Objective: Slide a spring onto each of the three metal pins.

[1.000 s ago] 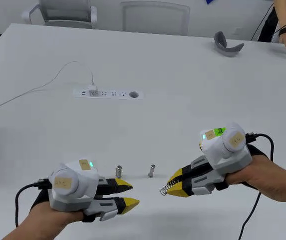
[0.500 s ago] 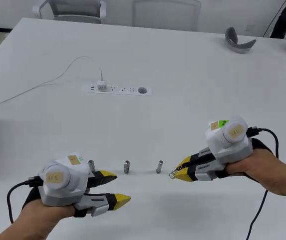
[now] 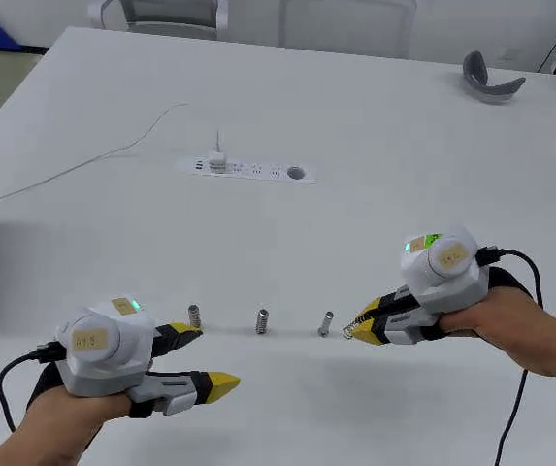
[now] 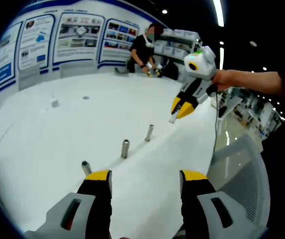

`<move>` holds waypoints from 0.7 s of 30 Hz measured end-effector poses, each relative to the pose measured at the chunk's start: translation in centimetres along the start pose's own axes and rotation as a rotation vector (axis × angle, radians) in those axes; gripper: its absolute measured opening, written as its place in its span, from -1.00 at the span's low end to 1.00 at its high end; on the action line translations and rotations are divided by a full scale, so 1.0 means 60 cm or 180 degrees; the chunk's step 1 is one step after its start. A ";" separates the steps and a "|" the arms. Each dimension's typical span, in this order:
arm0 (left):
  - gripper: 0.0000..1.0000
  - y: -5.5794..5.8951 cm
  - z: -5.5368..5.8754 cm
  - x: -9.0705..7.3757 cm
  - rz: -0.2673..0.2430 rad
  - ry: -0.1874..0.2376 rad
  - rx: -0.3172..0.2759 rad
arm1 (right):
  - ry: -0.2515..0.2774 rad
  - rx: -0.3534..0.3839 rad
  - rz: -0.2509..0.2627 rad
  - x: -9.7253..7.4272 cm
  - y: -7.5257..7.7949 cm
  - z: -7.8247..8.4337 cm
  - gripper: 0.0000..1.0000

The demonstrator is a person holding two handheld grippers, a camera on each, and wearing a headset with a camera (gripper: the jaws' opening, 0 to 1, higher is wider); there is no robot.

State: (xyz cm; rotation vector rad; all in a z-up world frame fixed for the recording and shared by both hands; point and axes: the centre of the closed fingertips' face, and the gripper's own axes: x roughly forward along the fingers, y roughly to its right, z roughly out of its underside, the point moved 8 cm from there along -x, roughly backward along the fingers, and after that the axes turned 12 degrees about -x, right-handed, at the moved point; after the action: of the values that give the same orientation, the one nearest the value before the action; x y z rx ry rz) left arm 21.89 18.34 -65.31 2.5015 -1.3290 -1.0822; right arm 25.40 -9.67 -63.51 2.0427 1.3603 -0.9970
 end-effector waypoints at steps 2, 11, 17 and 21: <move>0.17 -0.006 0.002 -0.005 -0.0050 0.0008 -0.0032 | -0.0022 -0.0010 0.0036 0.004 0.005 0.000 -0.75; 0.32 -0.028 0.012 -0.025 -0.0223 0.0016 -0.0139 | -0.0103 -0.0045 0.0105 0.021 0.026 -0.001 -0.75; 0.36 -0.040 0.012 -0.035 -0.0298 0.0056 -0.0205 | -0.0145 -0.0075 0.0124 0.032 0.040 -0.006 -0.74; 0.36 -0.045 0.013 -0.041 -0.0328 0.0070 -0.0227 | -0.0156 -0.0107 0.0112 0.039 0.046 -0.011 -0.74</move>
State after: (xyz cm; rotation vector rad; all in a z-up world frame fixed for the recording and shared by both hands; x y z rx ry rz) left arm 22.32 22.03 -65.64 2.5466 -1.1463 -1.0977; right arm 28.69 -8.93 -64.98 1.9975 1.3029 -0.9959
